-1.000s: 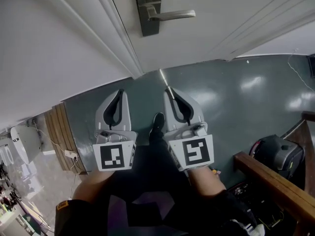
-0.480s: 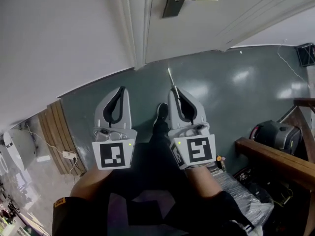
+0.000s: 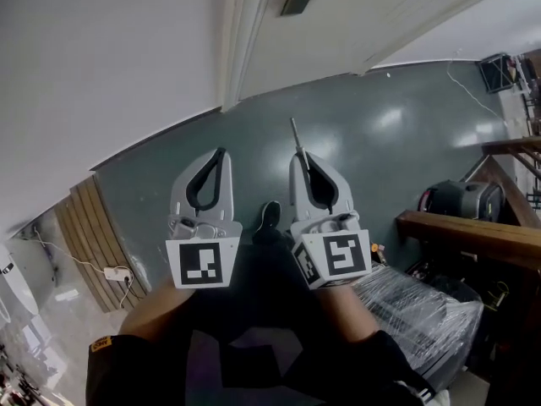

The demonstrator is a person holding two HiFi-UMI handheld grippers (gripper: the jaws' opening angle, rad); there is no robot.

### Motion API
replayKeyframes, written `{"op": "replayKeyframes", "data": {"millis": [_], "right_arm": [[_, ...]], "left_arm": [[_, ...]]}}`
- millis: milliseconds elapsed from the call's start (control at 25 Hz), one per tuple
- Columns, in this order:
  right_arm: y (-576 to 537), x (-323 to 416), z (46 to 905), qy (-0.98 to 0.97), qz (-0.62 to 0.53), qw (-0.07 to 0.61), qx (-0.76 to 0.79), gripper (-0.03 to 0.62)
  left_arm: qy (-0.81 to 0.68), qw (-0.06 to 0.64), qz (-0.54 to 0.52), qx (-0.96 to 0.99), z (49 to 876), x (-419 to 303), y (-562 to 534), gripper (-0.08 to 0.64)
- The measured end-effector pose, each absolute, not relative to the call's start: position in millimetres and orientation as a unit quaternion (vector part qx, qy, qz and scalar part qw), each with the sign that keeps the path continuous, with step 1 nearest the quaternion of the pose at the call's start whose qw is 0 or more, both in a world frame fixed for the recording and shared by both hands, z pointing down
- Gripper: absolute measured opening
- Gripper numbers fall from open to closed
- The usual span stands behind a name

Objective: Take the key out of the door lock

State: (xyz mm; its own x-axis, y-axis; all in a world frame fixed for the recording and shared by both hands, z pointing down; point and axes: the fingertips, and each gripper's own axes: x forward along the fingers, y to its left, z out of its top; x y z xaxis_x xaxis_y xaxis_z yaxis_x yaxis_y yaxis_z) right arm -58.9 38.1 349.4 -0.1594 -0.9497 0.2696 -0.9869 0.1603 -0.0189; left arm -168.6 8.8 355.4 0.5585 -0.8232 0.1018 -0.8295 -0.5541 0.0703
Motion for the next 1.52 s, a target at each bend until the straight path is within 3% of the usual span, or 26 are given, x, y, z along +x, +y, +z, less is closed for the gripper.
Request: {"op": "replayKeyframes", "data": {"millis": [1000,1520], "right_arm": [[292,-12,356,-0.743,0.096,0.059,0.659,0.015],[333,-21,355,-0.759,0.087,0.063,0.642,0.015]], "left_arm": [[-0.441,0.031,0.067,0.894,357,-107,256,0.018],[-0.466,0.012,0.071,0.882,356,-118,291,0.018]]}}
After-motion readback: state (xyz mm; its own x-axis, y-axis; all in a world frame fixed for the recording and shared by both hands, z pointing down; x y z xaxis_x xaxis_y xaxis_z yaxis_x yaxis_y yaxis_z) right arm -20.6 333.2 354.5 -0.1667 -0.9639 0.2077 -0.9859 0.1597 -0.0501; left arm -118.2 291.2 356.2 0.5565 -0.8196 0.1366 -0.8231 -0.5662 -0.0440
